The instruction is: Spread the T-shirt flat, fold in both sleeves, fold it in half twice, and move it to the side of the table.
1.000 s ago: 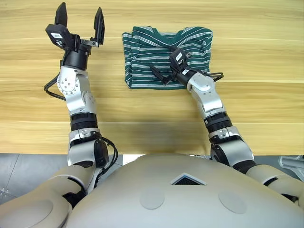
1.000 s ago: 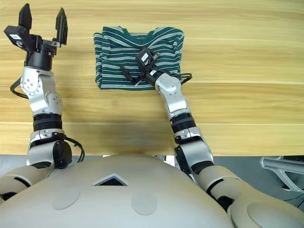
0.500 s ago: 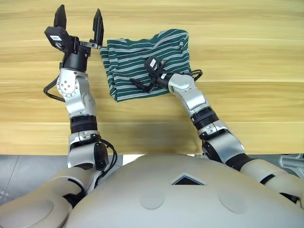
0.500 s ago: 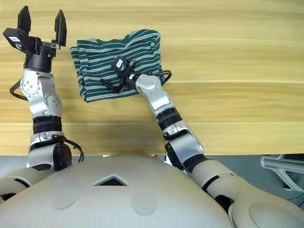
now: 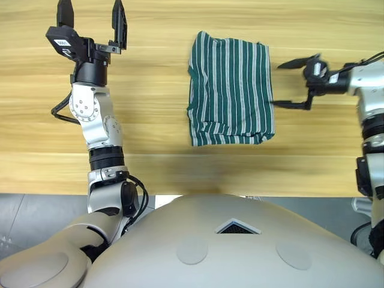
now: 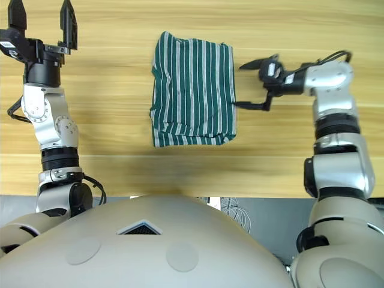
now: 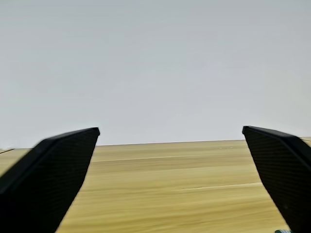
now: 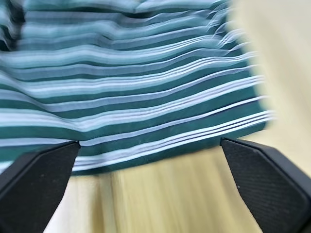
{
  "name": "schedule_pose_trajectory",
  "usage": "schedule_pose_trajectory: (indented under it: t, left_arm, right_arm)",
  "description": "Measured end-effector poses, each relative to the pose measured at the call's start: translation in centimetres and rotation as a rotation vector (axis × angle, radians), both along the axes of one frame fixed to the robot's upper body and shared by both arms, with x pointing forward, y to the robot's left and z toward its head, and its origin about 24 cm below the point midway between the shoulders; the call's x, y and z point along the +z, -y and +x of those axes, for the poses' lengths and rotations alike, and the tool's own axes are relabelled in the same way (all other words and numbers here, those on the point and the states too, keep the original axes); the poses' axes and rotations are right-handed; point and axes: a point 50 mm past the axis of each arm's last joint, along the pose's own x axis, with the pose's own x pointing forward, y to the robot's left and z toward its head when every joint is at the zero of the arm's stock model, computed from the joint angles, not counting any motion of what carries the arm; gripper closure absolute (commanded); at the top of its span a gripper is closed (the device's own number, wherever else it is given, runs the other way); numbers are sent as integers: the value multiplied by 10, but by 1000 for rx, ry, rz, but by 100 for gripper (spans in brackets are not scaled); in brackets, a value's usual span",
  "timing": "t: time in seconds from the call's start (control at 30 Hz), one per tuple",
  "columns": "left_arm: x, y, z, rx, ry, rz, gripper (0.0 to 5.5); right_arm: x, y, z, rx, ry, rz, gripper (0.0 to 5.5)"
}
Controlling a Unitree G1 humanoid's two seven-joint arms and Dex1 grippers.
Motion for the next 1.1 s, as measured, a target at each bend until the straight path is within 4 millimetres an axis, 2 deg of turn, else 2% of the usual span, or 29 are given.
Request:
schedule_pose_trajectory:
  t: [0.1,0.23,0.3,0.37,0.4,0.47,0.5,0.53,0.57,0.63,0.73,0.83,0.97,1.1]
  left_arm:
    - [2,3,0,-11,7,15,11]
    - [4,4,-1,-21,14,34,11]
    - [2,13,-5,-89,16,120,11]
    - [-2,27,-19,-244,31,355,11]
    - [-8,27,-31,-327,25,495,11]
    - [-18,8,-50,-432,-51,694,11]
    - [-22,-3,-58,-468,-104,764,11]
    - [-28,-21,-75,-549,-215,918,11]
    - [-30,-30,-86,-600,-281,1007,11]
    - [-24,-35,-97,-681,-320,1115,11]
    - [-21,-27,-99,-792,-325,1212,11]
    - [-41,-10,-94,-880,-308,1290,11]
    - [-48,9,-77,-862,-155,1347,11]
    - [-53,21,-64,-843,-54,1382,11]
  right_arm:
    - [-12,-17,2,7,-7,73,10]
    - [-18,-35,2,31,16,142,10]
    - [-22,-35,-5,56,22,156,10]
    - [-17,-26,-6,53,72,145,10]
    - [-10,-16,-7,47,110,118,10]
    - [1,5,-13,40,174,45,10]
    - [2,14,-18,39,185,11,10]
    - [0,26,-29,49,177,-51,10]
    - [-3,33,-37,56,153,-84,10]
    - [-9,38,-48,79,118,-113,10]
    - [-17,33,-53,135,92,-147,10]
    - [-30,3,-52,240,123,-133,10]
    - [-33,-20,-49,295,212,-120,10]
    - [-35,-36,-47,315,277,-107,10]
